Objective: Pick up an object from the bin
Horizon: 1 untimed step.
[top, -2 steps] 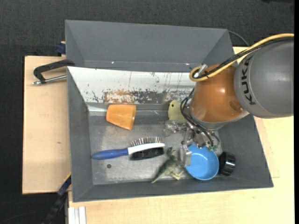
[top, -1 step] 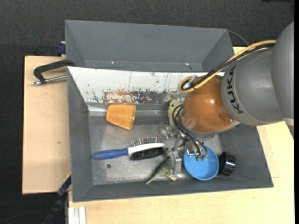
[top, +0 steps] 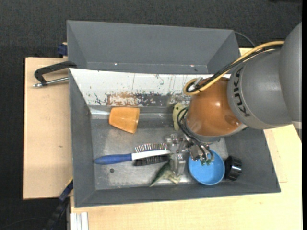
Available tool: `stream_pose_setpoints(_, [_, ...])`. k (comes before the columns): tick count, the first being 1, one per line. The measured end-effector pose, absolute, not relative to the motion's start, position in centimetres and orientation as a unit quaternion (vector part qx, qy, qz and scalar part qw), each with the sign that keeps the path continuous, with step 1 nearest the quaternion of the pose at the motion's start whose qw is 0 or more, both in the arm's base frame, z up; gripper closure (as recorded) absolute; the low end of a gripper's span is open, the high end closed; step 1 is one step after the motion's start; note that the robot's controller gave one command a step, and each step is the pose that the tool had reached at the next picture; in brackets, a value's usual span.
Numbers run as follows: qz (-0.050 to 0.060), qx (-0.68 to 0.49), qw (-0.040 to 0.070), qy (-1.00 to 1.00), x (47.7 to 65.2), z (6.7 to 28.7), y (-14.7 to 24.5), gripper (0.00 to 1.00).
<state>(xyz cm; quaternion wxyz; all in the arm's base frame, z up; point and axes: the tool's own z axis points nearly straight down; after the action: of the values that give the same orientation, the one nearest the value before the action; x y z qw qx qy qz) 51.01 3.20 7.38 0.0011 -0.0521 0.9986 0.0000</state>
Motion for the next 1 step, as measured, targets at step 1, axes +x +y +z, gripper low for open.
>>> stream_pose_setpoints(1, [0.001,-0.051,0.006,0.999,51.19,7.25,3.28,0.00])
